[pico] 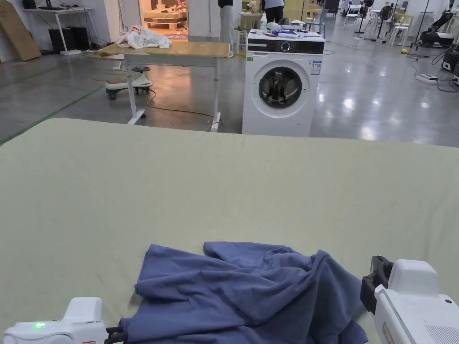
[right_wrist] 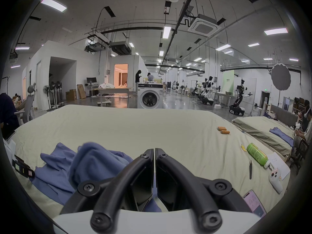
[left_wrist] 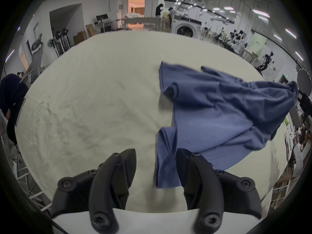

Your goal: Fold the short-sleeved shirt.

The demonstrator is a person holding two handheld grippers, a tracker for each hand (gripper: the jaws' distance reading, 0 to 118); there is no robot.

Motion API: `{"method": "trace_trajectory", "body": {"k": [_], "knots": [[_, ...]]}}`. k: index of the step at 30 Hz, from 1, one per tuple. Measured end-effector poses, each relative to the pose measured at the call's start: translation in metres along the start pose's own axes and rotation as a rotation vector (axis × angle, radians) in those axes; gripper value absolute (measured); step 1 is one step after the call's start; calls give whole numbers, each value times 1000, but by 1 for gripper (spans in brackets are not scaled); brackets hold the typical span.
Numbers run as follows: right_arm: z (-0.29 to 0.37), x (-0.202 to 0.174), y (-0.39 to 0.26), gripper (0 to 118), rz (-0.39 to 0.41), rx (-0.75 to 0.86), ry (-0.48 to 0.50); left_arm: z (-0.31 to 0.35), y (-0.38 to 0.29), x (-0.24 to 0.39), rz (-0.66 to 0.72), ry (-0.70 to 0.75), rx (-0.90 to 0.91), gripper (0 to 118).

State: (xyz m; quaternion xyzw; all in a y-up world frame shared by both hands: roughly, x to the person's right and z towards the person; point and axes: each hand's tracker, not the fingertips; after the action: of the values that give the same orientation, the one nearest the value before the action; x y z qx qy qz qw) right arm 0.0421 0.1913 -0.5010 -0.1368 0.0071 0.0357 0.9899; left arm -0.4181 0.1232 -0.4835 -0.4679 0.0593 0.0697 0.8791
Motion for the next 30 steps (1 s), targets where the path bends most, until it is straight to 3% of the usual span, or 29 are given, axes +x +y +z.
{"method": "trace_trajectory", "body": {"k": [5, 7, 8, 10, 11, 14, 17, 19, 25, 28, 30], "knots": [[0, 8, -8, 1, -11, -35, -11, -11, -3, 15, -46, 47, -16, 48], [1, 12, -11, 1, -16, -59, -13, -10, -6, 24, -135, 56, -5, 37], [1, 14, -12, 1, -17, -77, -12, -9, -8, 27, -171, 46, -5, 25], [0, 20, -14, 5, -27, -111, -12, -7, -10, 30, -176, 16, -4, 11], [-1, 24, -17, 14, -31, -135, -7, -7, -10, 30, -169, 3, -5, 3], [-5, 33, -25, 44, -46, -238, 40, -3, -7, 24, -147, -18, -5, 1], [-16, 37, -44, 63, -3, -362, 70, 4, -4, 15, -110, -55, 7, 0], [-26, 33, -59, 63, 40, -439, 77, 10, -4, 9, -81, -82, 18, 0], [-61, 19, -88, 62, 9, -548, 146, 21, -5, 4, -61, -116, 54, 0], [-66, 10, -94, 38, 46, -552, 157, 23, -6, 3, -57, -119, 62, 0], [-63, 11, -89, 2, 63, -533, 169, 24, -5, 2, -48, -125, 70, 0]]}}
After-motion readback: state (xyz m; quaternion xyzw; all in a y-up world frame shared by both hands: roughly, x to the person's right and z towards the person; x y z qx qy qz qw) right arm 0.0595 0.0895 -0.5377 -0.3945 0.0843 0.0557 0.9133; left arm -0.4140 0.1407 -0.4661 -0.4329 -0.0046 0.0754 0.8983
